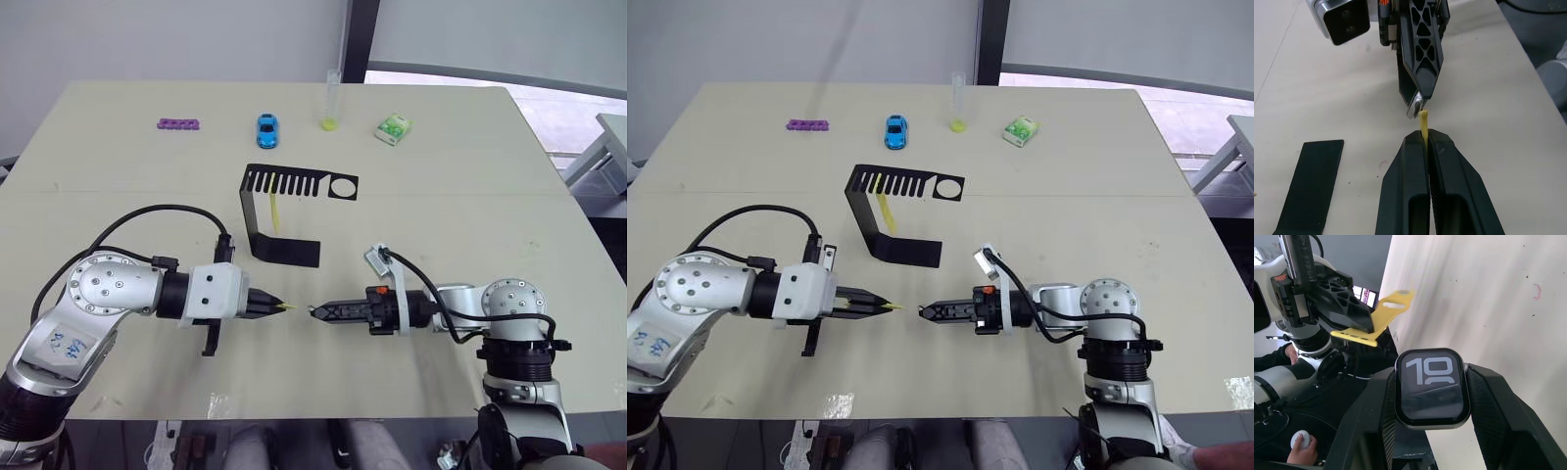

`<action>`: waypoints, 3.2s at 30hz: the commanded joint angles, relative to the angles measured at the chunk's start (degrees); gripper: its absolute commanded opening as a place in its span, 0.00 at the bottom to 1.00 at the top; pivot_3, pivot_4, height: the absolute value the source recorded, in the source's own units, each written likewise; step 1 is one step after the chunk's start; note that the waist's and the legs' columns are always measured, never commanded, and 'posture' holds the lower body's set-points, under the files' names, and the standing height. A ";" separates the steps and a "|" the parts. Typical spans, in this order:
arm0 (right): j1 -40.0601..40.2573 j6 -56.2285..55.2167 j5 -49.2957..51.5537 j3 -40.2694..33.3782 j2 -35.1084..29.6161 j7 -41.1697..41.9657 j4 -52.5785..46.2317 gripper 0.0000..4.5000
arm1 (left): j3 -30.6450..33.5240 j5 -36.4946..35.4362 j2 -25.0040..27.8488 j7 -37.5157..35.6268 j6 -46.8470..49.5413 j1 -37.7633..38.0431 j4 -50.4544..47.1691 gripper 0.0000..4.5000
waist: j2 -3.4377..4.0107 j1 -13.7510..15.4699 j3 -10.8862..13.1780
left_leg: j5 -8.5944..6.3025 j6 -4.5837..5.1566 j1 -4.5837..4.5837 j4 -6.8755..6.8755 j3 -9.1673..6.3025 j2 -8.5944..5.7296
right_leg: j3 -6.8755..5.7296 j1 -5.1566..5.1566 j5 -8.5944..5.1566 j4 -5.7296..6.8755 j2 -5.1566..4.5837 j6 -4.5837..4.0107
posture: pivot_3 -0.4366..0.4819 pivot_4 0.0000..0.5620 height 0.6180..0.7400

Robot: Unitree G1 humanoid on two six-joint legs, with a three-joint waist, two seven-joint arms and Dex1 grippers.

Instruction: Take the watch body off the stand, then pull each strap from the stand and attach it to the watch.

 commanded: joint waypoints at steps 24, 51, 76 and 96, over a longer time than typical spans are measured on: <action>-0.40 0.21 1.64 0.55 0.69 -3.49 -1.60 0.36 | -3.94 4.75 -1.84 -0.34 -0.57 -2.24 -1.25 0.00 | 0.00 0.02 0.00 | 0.04 0.02 0.00 0.43 -0.01 0.00 | 0.02 -0.02 0.00 0.48 -0.01 0.00 | 0.48 0.27 1.00; 0.13 0.21 2.30 0.43 1.55 -4.65 -2.09 0.36 | -3.93 6.51 -3.52 0.07 0.21 -2.79 -0.51 0.00 | 0.00 0.05 0.00 | 0.04 0.02 0.00 0.48 -0.02 0.01 | 0.02 -0.03 0.00 0.53 -0.02 0.00 | 0.48 0.27 1.00; 0.37 0.22 2.52 0.72 1.44 -4.79 -2.18 0.36 | -3.69 6.52 -2.95 0.12 1.50 -1.83 -1.76 0.00 | 0.00 0.04 0.00 | 0.04 0.02 0.00 0.48 -0.02 0.01 | 0.02 -0.03 0.00 0.54 -0.01 0.00 | 0.48 0.27 1.00; 0.40 0.21 2.48 0.57 1.83 -5.15 -2.24 0.36 | -5.96 8.26 -4.15 1.13 2.03 -2.94 -1.69 0.00 | 0.00 0.05 0.00 | 0.04 0.02 0.00 0.49 -0.02 0.01 | 0.02 -0.03 0.00 0.54 -0.01 0.00 | 0.48 0.27 1.00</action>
